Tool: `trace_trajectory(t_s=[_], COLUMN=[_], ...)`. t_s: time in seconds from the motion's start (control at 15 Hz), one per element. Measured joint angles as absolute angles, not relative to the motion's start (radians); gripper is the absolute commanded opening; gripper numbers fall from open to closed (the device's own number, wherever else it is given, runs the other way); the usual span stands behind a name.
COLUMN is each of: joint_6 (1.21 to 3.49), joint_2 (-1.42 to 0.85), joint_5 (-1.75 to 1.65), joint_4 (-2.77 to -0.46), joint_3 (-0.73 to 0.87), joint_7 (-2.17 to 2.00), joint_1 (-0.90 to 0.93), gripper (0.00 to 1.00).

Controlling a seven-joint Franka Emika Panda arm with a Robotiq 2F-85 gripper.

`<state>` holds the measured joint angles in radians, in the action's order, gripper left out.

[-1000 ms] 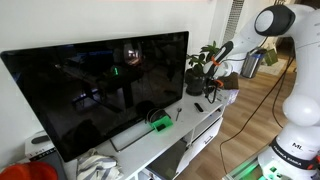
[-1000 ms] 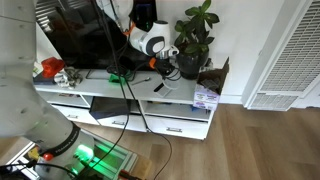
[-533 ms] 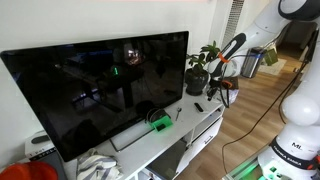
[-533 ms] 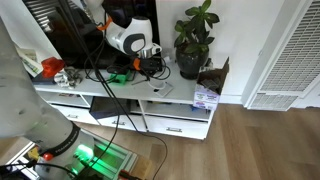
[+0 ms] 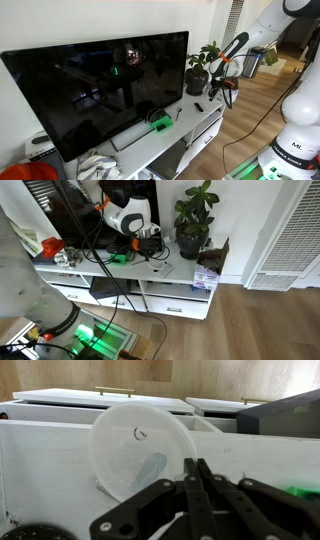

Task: Move the plastic lid to the left

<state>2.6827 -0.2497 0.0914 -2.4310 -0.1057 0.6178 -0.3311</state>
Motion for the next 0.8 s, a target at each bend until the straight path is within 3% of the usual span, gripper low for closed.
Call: trace_trajectory(t_s=[0.8], joint_6=[2.654], joint_2=[-0.01], joint_5=[0.107], joint_4=[-2.618], joint_3=[-0.229], joint_7=[0.772], joint_1=[-0.001], gripper=[0.01])
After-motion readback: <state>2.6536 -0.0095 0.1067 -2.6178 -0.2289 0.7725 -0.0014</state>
